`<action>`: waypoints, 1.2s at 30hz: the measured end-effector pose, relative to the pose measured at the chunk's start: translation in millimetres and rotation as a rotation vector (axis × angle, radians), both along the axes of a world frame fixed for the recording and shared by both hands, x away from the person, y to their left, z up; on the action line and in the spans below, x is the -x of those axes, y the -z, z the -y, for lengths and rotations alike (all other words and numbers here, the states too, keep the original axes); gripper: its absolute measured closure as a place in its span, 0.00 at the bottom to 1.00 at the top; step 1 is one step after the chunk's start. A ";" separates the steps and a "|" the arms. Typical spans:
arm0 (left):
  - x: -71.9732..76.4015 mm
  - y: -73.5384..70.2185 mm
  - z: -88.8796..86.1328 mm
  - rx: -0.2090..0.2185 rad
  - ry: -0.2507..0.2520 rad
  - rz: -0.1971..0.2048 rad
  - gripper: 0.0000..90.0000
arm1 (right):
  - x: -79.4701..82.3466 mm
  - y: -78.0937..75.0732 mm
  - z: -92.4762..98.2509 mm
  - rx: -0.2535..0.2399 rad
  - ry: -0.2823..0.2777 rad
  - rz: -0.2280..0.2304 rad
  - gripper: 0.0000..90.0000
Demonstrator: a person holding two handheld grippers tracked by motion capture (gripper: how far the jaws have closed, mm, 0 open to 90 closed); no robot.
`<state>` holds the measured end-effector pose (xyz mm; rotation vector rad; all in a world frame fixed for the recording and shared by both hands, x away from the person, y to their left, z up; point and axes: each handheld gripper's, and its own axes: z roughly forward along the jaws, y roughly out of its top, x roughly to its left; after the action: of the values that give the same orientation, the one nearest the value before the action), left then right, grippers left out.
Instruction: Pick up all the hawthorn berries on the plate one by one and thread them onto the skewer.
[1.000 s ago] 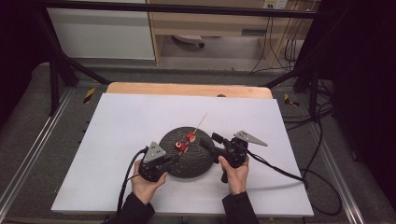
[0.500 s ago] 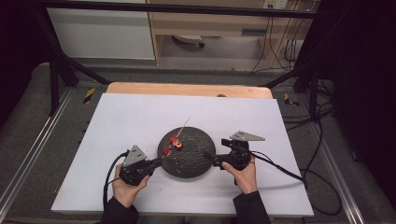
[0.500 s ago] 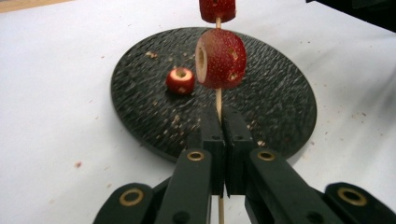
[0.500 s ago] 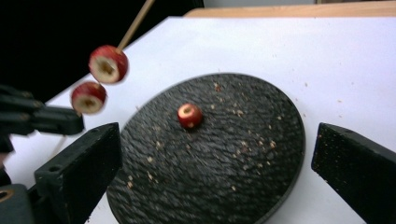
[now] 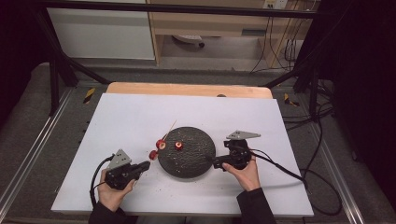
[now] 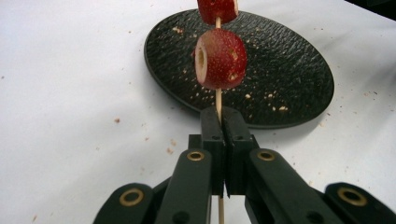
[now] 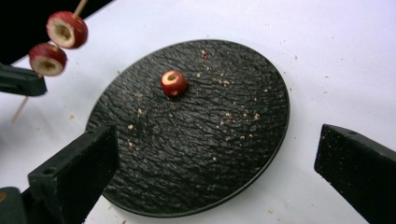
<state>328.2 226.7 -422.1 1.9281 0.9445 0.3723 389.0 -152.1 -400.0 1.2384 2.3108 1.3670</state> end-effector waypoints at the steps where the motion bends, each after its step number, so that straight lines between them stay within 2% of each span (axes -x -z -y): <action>1: 0.2 0.5 -2.2 0.001 0.001 -0.001 0.98 | -0.5 -0.7 -0.8 0.014 -0.003 0.000 0.01; 14: 3.6 4.3 -26.8 -0.001 -0.007 -0.008 0.98 | -12.0 -10.2 -25.0 0.099 -0.046 -0.027 0.01; 28: 1.7 4.2 -33.5 -0.003 -0.006 -0.010 0.98 | -40.1 -16.4 -64.9 0.180 -0.095 -0.067 0.02; 36: 1.1 4.7 -33.6 -0.005 -0.007 -0.010 0.98 | -57.5 -15.5 -88.7 0.224 -0.116 -0.112 0.04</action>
<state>327.1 260.3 -426.8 1.9336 0.9574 0.3695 446.5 -63.3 -384.5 1.1560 2.5649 1.0584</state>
